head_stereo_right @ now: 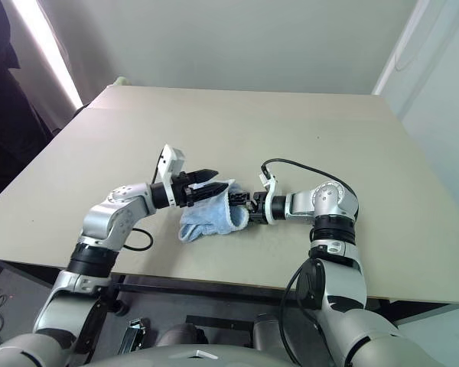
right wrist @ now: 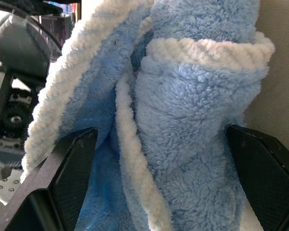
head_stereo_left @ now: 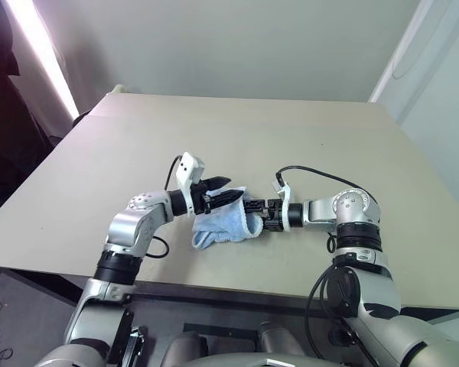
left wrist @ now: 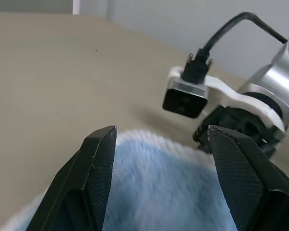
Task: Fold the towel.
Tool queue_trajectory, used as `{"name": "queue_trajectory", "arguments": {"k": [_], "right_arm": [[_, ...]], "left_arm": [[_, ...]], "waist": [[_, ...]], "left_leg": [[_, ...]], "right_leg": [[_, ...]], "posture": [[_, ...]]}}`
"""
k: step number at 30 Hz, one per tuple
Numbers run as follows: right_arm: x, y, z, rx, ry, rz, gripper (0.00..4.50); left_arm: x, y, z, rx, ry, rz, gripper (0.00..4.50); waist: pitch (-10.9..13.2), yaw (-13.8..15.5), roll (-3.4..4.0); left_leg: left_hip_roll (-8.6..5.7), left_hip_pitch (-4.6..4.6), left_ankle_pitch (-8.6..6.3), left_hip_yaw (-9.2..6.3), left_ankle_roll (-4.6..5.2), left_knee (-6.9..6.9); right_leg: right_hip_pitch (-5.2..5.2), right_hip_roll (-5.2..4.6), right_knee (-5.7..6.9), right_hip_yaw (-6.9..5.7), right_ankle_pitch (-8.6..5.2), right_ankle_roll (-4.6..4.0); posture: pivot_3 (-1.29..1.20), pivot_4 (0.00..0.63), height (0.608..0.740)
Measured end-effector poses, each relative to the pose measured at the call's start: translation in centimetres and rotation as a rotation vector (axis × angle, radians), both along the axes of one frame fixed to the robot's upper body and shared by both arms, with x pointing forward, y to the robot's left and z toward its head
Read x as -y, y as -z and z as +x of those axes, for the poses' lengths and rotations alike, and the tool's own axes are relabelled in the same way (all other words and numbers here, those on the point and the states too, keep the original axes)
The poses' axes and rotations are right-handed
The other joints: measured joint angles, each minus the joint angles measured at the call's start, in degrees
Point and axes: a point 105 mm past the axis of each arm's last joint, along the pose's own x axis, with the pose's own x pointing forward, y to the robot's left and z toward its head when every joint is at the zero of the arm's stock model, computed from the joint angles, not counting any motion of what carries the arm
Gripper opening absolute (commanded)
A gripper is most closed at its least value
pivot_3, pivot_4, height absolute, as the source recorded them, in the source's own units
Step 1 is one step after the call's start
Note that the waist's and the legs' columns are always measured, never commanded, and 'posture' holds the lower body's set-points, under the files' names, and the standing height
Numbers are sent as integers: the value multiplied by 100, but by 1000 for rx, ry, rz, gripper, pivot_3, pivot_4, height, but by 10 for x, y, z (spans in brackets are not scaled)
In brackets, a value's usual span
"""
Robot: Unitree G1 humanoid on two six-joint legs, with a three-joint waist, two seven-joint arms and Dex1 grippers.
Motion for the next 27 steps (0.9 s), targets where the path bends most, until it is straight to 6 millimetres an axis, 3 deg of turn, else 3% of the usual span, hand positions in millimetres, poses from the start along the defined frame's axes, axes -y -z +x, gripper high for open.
{"name": "queue_trajectory", "arguments": {"k": [3,15,20,27], "right_arm": [[4,0,1,-8,20,2,4477],[6,2,3,-27,64,23,4477],[5,2,3,-30,74,33,4477],[5,1,3,-31,76,44,4477]], "left_arm": [[2,12,-1,-15,18,20,3206],[4,18,-17,9,77,6,3206],[7,35,-27,-22,97,45,3206],[7,45,-25,-21,82,81,3206]], "waist": [[0,-15,0],[0,-12,0],[0,-8,0],[0,-5,0]], "left_leg": [[1,-7,0,1,0,-4],[4,-7,0,1,0,-9],[5,-6,0,1,0,-9],[4,-7,0,1,0,-10]], "right_leg": [[-11,2,0,2,0,0],[-11,-1,0,2,0,0],[-11,0,1,2,0,0],[-11,0,-1,2,0,0]], "posture": [[0,0,716],[0,0,716],[0,0,716],[0,0,716]]}}
